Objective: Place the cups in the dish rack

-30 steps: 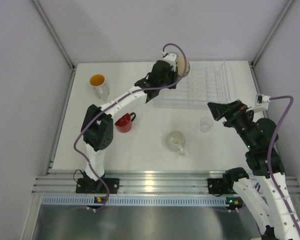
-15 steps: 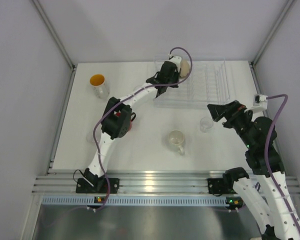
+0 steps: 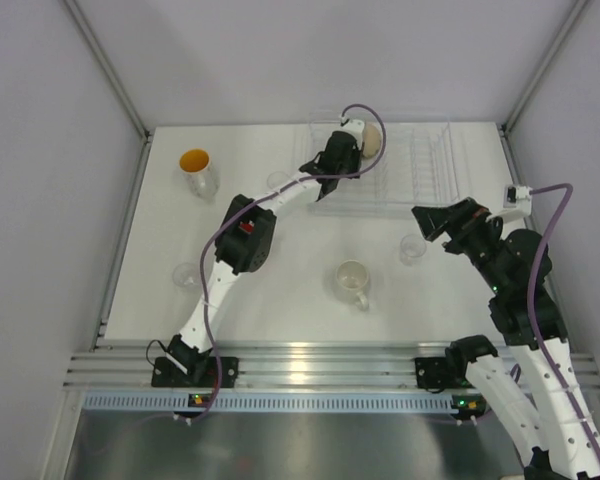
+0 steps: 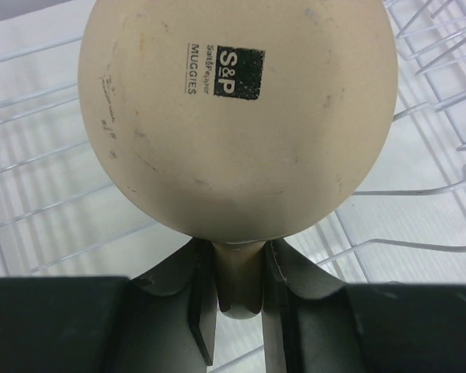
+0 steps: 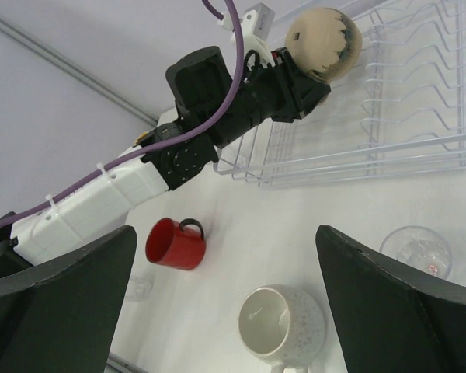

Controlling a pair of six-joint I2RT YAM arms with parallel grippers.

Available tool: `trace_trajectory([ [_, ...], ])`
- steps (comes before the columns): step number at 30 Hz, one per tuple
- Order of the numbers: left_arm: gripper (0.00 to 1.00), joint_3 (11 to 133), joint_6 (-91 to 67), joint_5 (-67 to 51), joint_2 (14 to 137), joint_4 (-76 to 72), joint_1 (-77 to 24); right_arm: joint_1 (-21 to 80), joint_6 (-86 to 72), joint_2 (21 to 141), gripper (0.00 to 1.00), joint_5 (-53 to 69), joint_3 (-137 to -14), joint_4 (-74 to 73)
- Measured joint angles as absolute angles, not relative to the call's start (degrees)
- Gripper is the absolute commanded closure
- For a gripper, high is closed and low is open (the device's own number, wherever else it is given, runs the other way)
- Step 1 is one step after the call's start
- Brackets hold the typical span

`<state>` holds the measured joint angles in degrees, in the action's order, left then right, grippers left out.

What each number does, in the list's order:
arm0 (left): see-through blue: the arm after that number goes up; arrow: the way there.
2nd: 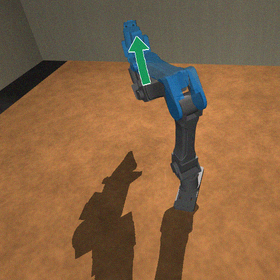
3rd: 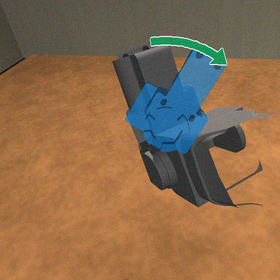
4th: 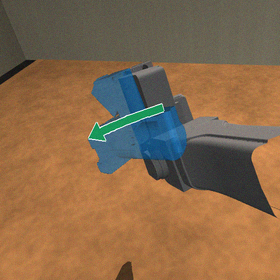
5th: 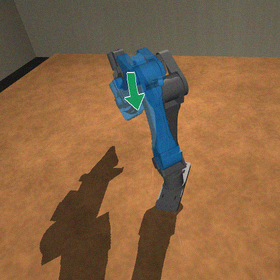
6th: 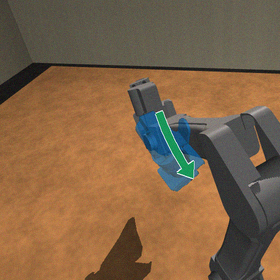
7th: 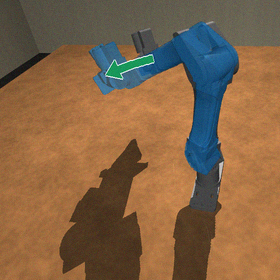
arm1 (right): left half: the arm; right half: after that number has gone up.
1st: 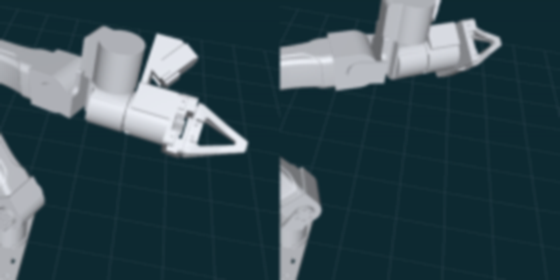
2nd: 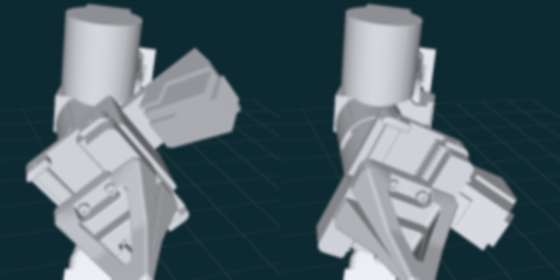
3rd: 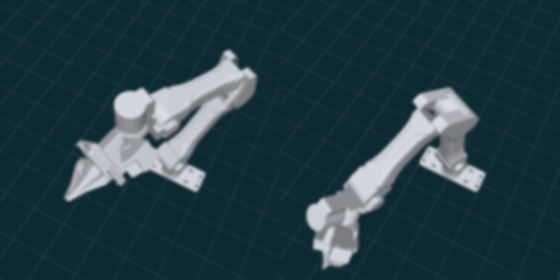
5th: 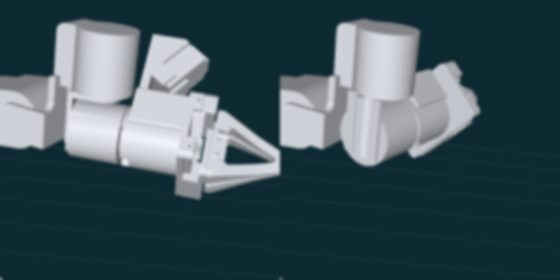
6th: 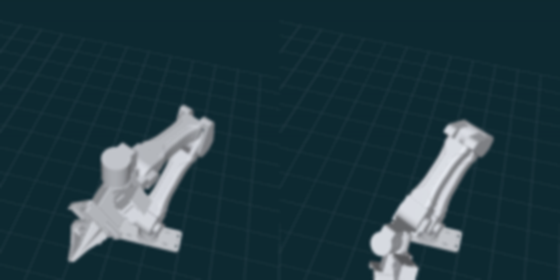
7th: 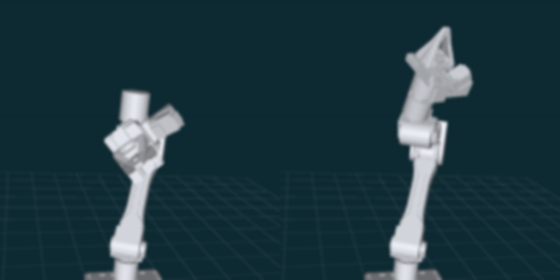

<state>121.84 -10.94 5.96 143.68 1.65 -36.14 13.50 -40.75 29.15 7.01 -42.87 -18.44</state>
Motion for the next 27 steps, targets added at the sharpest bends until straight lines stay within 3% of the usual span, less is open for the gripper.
trace_trajectory([
  [8, 0.98, 121.99, -10.74, 6.37, 146.17, -0.05, -36.05, 13.5, -40.73, 29.91, 0.01, 7.2, -42.87, -18.41],
  [19, 0.6, 122.15, -11.07, 4.89, 146.8, -3.92, -36.05, 13.5, -40.64, 30.5, 0.01, 7.2, -42.87, -18.35],
  [27, 0.54, 123.42, -11.77, 5.17, 146.8, -10.37, -36.01, 13.5, -40.49, 30.5, 0.01, 7.2, -42.89, -18.35],
])
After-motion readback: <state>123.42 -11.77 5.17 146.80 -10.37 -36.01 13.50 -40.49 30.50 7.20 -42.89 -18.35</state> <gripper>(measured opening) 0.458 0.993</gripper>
